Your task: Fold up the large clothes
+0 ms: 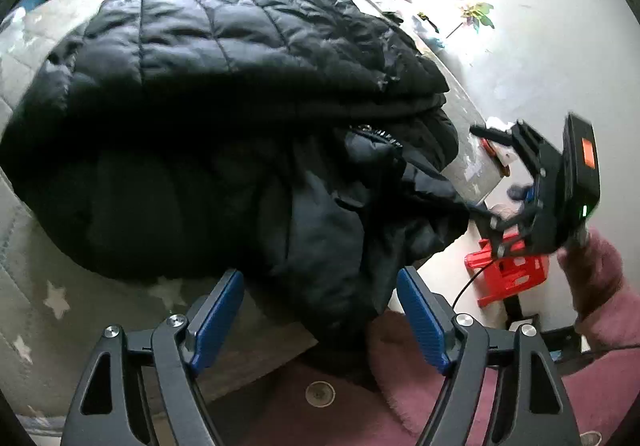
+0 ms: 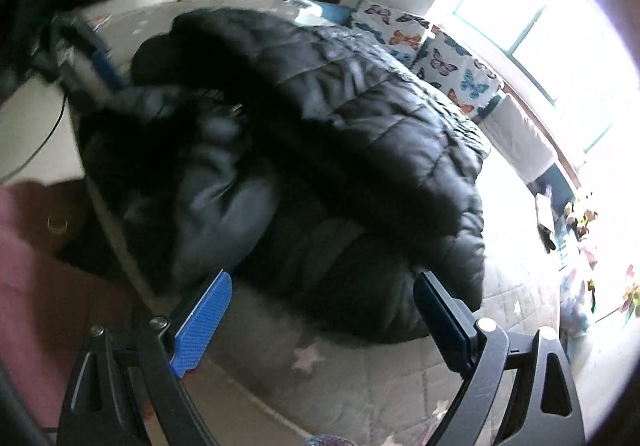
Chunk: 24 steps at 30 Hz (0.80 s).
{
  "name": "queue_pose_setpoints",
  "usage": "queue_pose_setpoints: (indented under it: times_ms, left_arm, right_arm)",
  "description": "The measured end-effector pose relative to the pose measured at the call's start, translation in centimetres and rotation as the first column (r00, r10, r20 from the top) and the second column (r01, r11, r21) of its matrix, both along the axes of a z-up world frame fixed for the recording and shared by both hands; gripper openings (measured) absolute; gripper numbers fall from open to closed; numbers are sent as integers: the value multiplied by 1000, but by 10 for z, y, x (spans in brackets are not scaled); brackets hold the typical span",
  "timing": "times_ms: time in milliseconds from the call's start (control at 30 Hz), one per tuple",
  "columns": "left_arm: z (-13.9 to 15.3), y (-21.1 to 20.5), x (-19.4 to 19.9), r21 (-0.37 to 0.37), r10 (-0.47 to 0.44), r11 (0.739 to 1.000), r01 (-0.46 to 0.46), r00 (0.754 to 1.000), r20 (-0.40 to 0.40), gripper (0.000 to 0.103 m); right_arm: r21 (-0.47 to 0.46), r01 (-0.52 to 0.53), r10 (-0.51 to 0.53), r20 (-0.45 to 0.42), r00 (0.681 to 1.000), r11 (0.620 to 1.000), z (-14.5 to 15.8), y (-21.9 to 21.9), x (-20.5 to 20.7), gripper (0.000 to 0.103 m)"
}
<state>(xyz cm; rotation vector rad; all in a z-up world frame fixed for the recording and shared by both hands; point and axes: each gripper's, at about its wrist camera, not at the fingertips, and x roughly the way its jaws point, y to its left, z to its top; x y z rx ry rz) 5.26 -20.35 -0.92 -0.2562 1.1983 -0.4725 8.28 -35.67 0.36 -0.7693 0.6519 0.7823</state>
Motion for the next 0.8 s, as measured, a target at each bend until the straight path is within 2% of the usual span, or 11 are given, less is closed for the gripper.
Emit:
queue_pose_setpoints:
  times_ms: [33, 167, 233, 333, 433, 567, 700, 767, 800]
  left_arm:
    - [-3, -2, 1, -6, -1, 1000, 1, 1000, -10, 72]
    - [-11, -10, 7, 28, -6, 1000, 7, 1000, -27, 56]
    - [-14, -10, 11, 45, 2, 999, -1, 1000, -28, 40]
    - [-11, -8, 14, 28, 7, 1000, -6, 1000, -19, 31]
    - [-6, -7, 17, 22, 3, 1000, -3, 1000, -6, 30]
    - [3, -1, 19, 16, 2, 1000, -2, 1000, -12, 30]
    - [15, 5, 8, 47, -22, 999, 20, 999, 32, 31]
    - [23, 13, -1, 47, -25, 999, 21, 997, 70, 33]
    - [26, 19, -7, 50, -24, 999, 20, 996, 85, 36]
  right_arm:
    - [-8, -13, 13, -1, 1000, 1000, -4, 2, -4, 99]
    - [-53, -59, 61, 48, 997, 997, -19, 12, -20, 90]
    - [-45, -79, 82, 63, 995, 996, -24, 20, -23, 87]
    - [-23, -103, 104, 95, 990, 994, -28, 30, -26, 85]
    - [1, -104, 103, 122, 987, 995, -28, 40, -24, 79]
    - [20, -76, 74, 107, 992, 997, -27, 49, -17, 55]
    - [105, -45, 41, 40, 998, 994, -8, 45, -10, 31]
    - [157, -12, 13, -4, 1000, 988, 6, 42, -6, 30]
    - [170, -5, 6, -7, 1000, 985, 9, 42, -6, 29]
